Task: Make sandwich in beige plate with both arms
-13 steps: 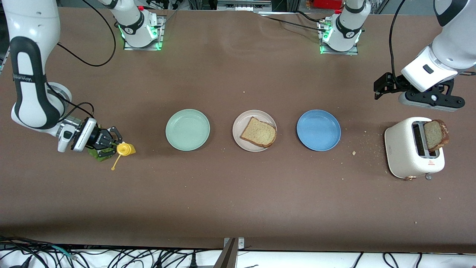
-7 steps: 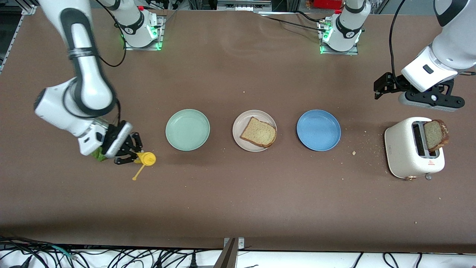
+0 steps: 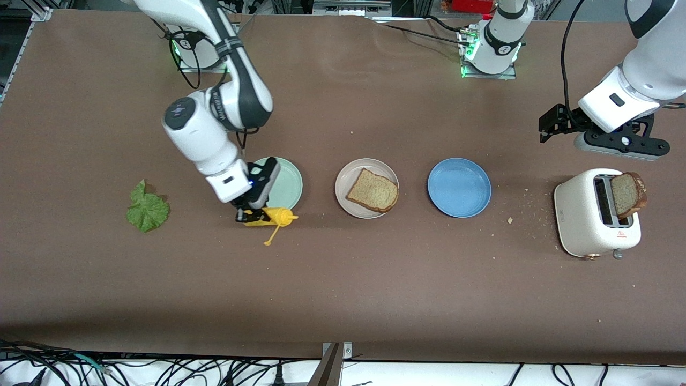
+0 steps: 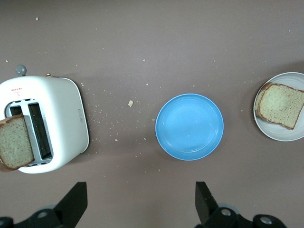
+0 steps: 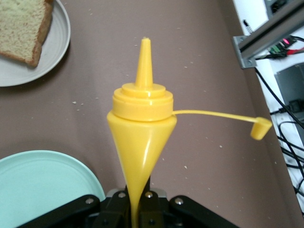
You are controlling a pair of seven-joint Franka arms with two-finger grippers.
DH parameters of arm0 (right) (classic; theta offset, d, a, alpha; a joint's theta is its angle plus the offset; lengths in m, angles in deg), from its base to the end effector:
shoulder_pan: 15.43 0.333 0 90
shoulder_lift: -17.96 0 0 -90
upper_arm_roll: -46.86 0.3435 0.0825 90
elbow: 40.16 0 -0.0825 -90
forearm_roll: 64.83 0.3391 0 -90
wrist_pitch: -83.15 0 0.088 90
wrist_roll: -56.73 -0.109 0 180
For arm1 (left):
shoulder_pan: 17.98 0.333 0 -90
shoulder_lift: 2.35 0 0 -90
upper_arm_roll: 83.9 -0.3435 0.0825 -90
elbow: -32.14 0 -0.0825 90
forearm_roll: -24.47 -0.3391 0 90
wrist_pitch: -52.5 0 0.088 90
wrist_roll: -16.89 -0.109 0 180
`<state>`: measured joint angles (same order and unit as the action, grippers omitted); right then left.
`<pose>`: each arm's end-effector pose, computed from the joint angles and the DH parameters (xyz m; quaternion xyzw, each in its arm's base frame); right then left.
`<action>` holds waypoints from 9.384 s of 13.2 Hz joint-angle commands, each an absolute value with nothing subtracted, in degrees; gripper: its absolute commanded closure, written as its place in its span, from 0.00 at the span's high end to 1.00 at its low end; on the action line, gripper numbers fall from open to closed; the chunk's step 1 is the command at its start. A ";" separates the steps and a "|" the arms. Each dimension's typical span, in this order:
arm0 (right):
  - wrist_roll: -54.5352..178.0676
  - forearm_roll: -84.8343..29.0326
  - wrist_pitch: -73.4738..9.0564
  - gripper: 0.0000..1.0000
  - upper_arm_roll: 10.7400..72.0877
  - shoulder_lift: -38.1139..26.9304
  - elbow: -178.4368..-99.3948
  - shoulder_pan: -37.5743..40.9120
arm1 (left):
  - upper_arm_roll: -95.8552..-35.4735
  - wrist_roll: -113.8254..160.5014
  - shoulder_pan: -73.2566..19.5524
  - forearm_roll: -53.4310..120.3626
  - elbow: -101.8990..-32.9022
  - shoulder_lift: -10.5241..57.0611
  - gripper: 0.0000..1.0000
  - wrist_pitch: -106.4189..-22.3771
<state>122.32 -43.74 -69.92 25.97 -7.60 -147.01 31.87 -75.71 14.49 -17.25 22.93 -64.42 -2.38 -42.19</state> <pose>0.5709 0.3045 0.3849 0.7571 0.6210 0.2010 0.0278 0.5091 -0.0639 0.6082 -0.9960 0.0872 0.0154 0.0141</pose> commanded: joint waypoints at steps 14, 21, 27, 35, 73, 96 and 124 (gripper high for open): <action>72.49 -96.72 -20.48 0.00 24.80 -27.65 -114.78 52.59 | -75.82 14.95 -16.92 23.33 -63.93 -2.27 1.00 -41.37; 68.16 -98.32 -20.56 0.00 24.80 -33.28 -111.70 55.50 | -75.90 14.95 -16.92 23.33 -63.93 -2.18 1.00 -40.23; 75.07 -89.14 -21.35 0.00 22.69 -26.80 -111.35 49.98 | -75.90 15.13 -17.01 23.33 -63.93 -2.18 1.00 -40.14; 109.68 -57.52 -21.62 0.00 21.29 -8.77 -117.67 25.83 | -75.82 15.04 -17.01 23.33 -63.93 -2.18 1.00 -40.14; 208.00 7.06 5.89 0.97 18.03 -25.55 -155.29 -11.38 | -75.73 15.13 -17.01 24.83 -63.84 -2.18 1.00 -40.05; 140.08 -14.82 11.96 0.99 4.07 -21.50 -111.00 -6.74 | -75.82 15.13 -17.01 24.83 -63.84 -2.18 1.00 -40.05; 78.88 -50.86 -51.41 0.91 28.49 -15.78 -149.14 -6.38 | -75.82 15.04 -17.01 24.83 -63.84 -2.18 1.00 -39.78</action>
